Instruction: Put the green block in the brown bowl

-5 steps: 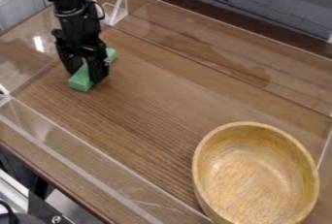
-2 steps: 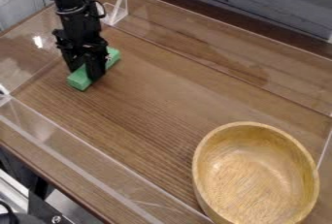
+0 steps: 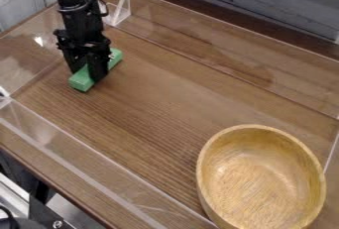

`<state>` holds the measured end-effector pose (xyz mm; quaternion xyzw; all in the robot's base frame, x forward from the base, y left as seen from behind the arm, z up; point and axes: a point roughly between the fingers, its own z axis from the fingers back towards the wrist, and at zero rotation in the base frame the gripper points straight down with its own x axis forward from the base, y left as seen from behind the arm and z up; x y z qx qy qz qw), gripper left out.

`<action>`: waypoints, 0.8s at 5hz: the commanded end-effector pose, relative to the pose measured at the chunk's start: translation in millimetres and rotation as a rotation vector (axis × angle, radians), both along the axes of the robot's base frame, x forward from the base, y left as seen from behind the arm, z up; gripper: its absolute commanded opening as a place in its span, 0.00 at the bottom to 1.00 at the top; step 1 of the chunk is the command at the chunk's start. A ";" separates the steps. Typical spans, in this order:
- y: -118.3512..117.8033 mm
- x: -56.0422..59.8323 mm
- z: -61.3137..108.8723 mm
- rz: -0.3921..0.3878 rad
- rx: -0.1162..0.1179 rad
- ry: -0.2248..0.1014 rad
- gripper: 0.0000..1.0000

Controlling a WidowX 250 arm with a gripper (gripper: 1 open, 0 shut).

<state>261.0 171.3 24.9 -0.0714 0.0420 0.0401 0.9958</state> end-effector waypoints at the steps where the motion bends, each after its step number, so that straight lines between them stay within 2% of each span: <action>1: 5.9 9.8 14.4 0.005 0.020 -0.029 0.00; 2: 5.8 11.2 14.6 0.012 0.008 -0.017 0.00; 4: -0.6 11.4 35.2 0.024 0.000 0.005 0.00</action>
